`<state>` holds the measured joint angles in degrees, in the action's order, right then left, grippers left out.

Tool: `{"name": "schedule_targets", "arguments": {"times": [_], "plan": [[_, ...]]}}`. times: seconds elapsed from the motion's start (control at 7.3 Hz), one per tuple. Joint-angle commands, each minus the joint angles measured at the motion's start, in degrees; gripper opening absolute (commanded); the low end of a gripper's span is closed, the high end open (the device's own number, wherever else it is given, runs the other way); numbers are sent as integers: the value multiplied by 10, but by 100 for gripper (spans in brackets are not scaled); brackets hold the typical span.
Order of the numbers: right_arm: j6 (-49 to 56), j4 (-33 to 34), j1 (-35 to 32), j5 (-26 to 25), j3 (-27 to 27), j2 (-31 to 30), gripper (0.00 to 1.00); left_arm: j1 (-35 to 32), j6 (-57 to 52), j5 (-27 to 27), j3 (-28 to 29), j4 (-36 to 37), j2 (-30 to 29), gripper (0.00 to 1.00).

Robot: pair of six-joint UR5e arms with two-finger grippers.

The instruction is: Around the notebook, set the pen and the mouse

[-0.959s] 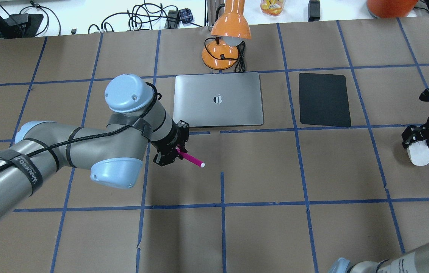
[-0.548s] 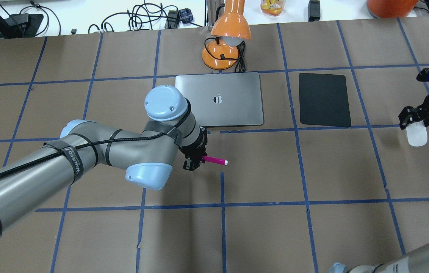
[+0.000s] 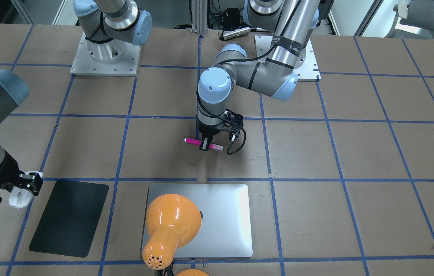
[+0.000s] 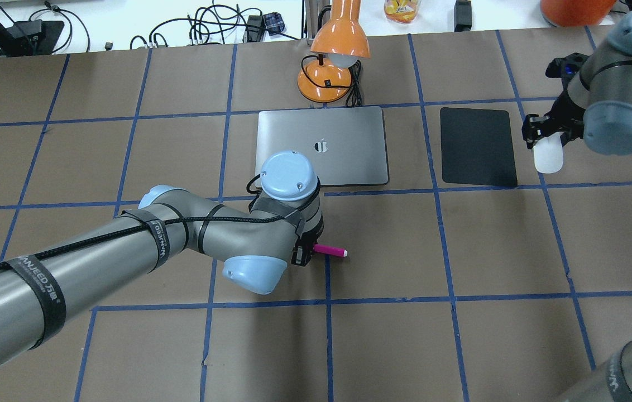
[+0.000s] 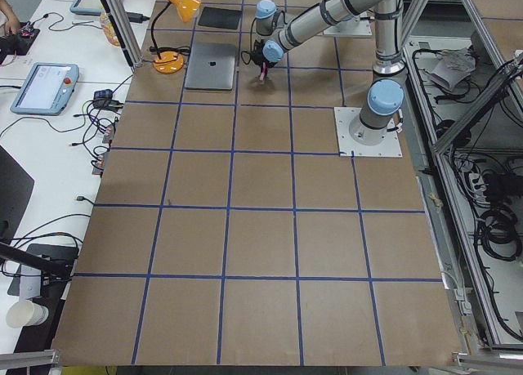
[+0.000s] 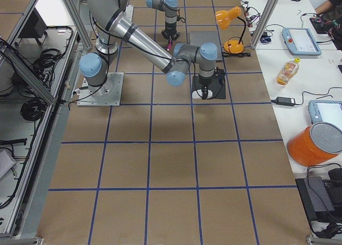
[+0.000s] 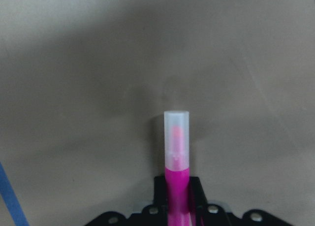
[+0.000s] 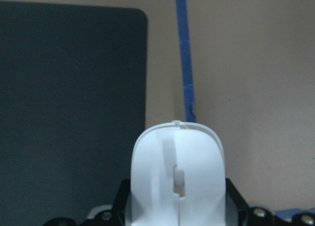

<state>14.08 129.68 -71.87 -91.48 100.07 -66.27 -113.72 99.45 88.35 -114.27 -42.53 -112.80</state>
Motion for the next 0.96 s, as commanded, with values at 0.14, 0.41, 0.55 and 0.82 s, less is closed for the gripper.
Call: {"name": "schedule_targets", "arguments": {"times": [0.14, 0.41, 0.55, 0.82], "plan": [[-117, 0, -79, 3, -55, 53, 53, -7, 9, 1, 33, -4, -21, 0], [-122, 9, -86, 3, -71, 88, 54, -5, -4, 7, 36, -2, -23, 100], [-119, 9, -85, 1, -73, 96, 54, -3, -33, 7, 45, -3, -14, 100], [-127, 9, -85, 3, -72, 98, 98, 21, -183, 11, 71, -87, 33, 100]]}}
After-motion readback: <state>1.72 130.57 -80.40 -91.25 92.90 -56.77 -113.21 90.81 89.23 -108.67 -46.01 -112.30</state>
